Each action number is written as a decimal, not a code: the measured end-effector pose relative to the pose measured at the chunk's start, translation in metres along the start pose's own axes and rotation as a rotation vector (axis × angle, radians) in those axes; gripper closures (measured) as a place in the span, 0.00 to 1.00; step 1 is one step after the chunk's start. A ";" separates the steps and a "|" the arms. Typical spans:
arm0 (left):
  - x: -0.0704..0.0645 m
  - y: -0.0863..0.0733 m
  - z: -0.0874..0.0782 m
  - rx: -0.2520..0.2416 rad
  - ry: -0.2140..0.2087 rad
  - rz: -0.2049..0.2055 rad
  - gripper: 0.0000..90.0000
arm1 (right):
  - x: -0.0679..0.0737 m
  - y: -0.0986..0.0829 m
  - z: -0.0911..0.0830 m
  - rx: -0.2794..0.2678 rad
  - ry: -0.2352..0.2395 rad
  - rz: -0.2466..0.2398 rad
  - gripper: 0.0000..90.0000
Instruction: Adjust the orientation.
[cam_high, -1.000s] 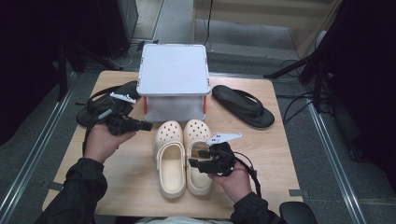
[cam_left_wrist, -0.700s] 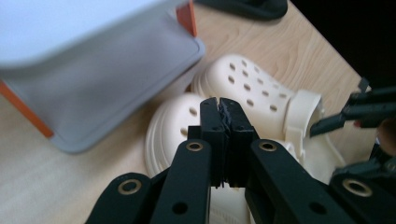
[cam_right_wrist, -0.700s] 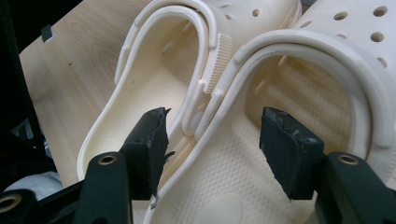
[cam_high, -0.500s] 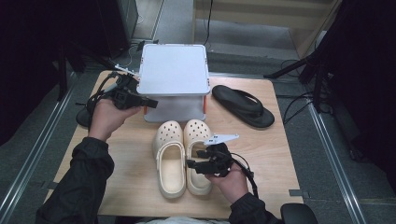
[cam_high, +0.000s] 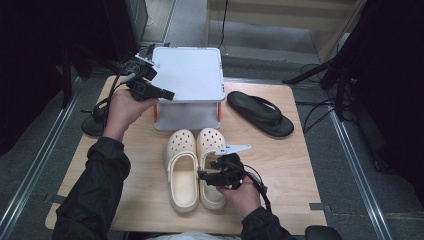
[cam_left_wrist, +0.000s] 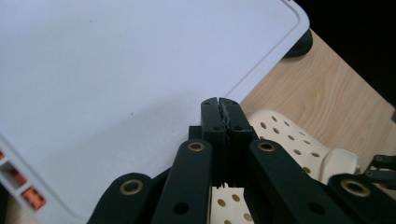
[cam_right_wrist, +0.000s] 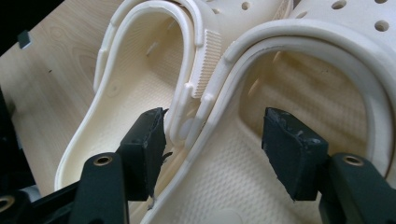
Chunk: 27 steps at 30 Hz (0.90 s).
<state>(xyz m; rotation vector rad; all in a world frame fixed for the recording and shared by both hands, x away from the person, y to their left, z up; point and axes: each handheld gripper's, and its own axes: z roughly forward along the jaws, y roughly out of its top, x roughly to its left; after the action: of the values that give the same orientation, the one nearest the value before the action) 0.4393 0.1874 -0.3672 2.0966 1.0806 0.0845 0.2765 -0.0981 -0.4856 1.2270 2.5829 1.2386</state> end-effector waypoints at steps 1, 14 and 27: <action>0.002 0.001 0.002 0.000 0.007 0.001 1.00 | 0.001 0.000 0.000 0.000 -0.006 0.003 0.43; 0.009 0.003 0.009 -0.016 -0.005 0.001 1.00 | 0.011 0.010 0.023 0.004 -0.063 0.019 0.40; 0.013 0.001 0.009 -0.027 -0.033 -0.015 1.00 | 0.020 0.022 0.038 0.018 -0.177 0.022 0.53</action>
<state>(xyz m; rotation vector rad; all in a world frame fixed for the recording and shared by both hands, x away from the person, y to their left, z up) 0.4518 0.1911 -0.3760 2.0587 1.0691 0.0569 0.2895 -0.0519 -0.4909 1.3072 2.4665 1.0589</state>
